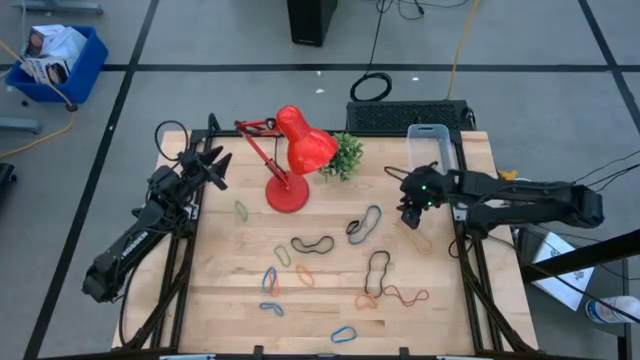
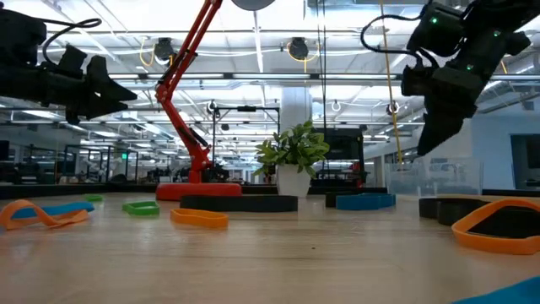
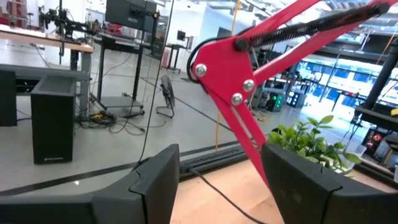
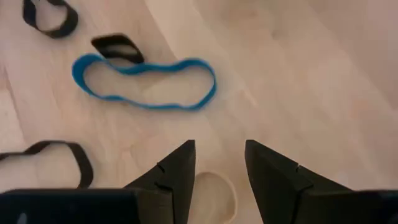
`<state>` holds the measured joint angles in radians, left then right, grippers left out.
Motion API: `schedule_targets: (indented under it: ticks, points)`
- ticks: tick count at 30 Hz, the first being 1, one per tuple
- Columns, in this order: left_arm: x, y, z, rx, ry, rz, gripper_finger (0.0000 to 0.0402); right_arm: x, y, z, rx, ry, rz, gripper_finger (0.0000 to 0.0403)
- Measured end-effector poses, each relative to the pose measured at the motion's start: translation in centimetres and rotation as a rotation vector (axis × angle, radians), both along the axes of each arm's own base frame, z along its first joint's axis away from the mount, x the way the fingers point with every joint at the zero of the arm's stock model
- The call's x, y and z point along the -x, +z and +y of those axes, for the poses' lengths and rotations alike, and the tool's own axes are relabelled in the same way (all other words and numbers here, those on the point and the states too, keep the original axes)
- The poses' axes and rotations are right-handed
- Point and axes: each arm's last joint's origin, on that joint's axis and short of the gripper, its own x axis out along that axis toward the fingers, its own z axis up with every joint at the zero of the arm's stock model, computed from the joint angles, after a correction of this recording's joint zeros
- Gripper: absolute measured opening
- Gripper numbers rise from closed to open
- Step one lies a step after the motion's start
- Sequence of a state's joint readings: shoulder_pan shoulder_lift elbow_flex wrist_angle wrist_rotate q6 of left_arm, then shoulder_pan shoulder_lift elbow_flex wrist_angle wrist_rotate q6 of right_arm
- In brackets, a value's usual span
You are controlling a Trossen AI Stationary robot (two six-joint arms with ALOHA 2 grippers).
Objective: Pick and place rubber bands into bin
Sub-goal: Put the white rubber band into the transparent bin
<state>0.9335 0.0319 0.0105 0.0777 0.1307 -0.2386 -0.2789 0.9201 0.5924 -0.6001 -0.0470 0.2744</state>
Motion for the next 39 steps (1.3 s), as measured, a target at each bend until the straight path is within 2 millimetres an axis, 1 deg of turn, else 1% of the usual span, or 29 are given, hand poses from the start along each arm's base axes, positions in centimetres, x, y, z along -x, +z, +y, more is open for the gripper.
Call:
schedule_targets:
  ticks: [5, 9, 12, 21, 26, 31, 35, 39]
  points:
    - [0.0, 0.0, 0.0, 0.001, 0.0, 0.001, 0.023, 0.2, -0.7, 0.2, -0.017, -0.074, 0.156, 0.0134]
    - [0.0, 0.0, 0.0, 0.002, 0.0, 0.001, 0.023, 0.2, -1.4, 0.3, -0.053, -0.123, 0.234, 0.0134]
    - [0.0, 0.0, 0.0, 0.002, 0.0, 0.001, 0.023, 0.0, -1.8, 0.5, -0.067, -0.132, 0.263, 0.0134]
    - [0.0, 0.0, 0.0, 0.002, 0.0, 0.001, 0.023, -0.9, -3.5, 1.1, -0.073, -0.085, 0.38, 0.0134]
    - [0.0, 0.0, 0.0, 0.002, 0.0, 0.001, 0.023, -1.3, -4.4, 1.0, -0.058, -0.092, 0.435, 0.0134]
    - [0.0, 0.0, 0.0, 0.002, 0.0, 0.001, 0.023, -2.0, -5.2, 0.9, -0.07, -0.114, 0.448, 0.0133]
    - [0.0, 0.0, 0.0, 0.002, 0.001, 0.001, 0.023, -2.1, -5.8, 0.9, -0.074, -0.106, 0.481, 0.0114]
    - [0.0, 0.0, 0.0, 0.002, 0.001, 0.0, 0.023, -2.2, -5.9, 0.9, -0.073, -0.103, 0.488, 0.0071]
